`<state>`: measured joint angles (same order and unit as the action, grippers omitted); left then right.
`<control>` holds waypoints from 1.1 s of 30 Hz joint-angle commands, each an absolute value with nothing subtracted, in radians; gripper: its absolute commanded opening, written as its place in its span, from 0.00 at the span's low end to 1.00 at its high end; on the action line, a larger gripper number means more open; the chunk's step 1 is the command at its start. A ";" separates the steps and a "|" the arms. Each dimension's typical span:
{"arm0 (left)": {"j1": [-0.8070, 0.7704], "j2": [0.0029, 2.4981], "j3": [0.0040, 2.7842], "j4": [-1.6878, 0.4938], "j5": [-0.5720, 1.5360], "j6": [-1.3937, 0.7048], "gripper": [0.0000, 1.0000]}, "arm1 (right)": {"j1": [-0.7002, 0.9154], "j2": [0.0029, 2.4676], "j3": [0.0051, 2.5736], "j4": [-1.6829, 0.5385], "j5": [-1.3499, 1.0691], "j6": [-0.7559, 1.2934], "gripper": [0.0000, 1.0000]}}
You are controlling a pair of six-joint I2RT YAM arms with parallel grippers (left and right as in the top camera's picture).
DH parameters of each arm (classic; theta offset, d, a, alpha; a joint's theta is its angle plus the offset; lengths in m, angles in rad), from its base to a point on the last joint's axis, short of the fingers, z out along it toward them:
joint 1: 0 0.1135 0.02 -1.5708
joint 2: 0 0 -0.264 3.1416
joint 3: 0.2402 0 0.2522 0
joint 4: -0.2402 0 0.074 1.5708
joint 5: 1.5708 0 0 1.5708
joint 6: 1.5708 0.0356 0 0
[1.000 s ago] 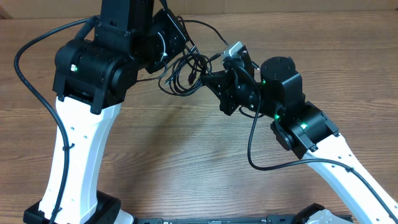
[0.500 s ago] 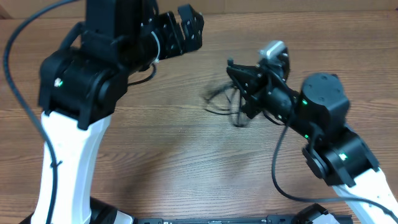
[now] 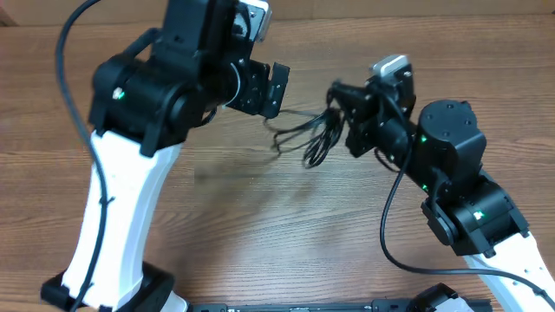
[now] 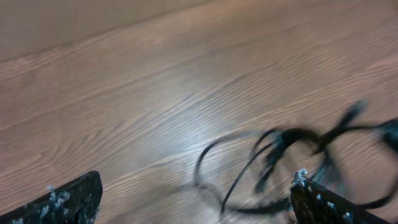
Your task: Untangle cables
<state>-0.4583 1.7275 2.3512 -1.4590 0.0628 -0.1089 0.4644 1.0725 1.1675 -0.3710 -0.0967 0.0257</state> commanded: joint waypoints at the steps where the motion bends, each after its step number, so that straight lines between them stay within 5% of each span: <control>1: -0.461 1.763 2.349 -1.464 0.026 -0.063 0.96 | 0.392 1.062 1.269 -0.356 0.007 -0.004 0.04; 6: -0.462 1.791 2.349 -1.464 0.133 0.020 0.99 | 0.311 1.062 1.329 -0.398 0.002 -0.005 0.04; 11: -0.476 1.843 2.349 -1.466 0.441 0.351 0.99 | 0.286 1.065 1.330 -0.454 -0.001 -0.006 0.04; 13: -0.477 1.871 2.349 -1.438 0.523 0.502 0.89 | 0.286 1.064 1.330 -0.469 -0.002 -0.006 0.04; 19: -0.479 1.937 2.349 -1.304 0.649 0.695 0.88 | 0.286 1.057 1.331 -0.496 -0.141 -0.005 0.04; 25: -0.479 1.976 2.349 -1.296 0.693 0.719 0.85 | 0.286 1.003 1.331 -0.503 -0.219 -0.001 0.04; 29: -0.479 1.988 2.349 -1.295 0.743 0.719 0.70 | 0.286 0.973 1.331 -0.506 -0.221 -0.001 0.04; 33: -0.479 2.005 2.349 -1.285 0.791 0.719 0.69 | 0.286 0.948 1.331 -0.528 -0.231 0.003 0.04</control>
<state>-0.4763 1.9850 2.3486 -1.2911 0.7147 0.6907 0.2886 0.9691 1.3071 -0.5220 -0.2131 -0.0002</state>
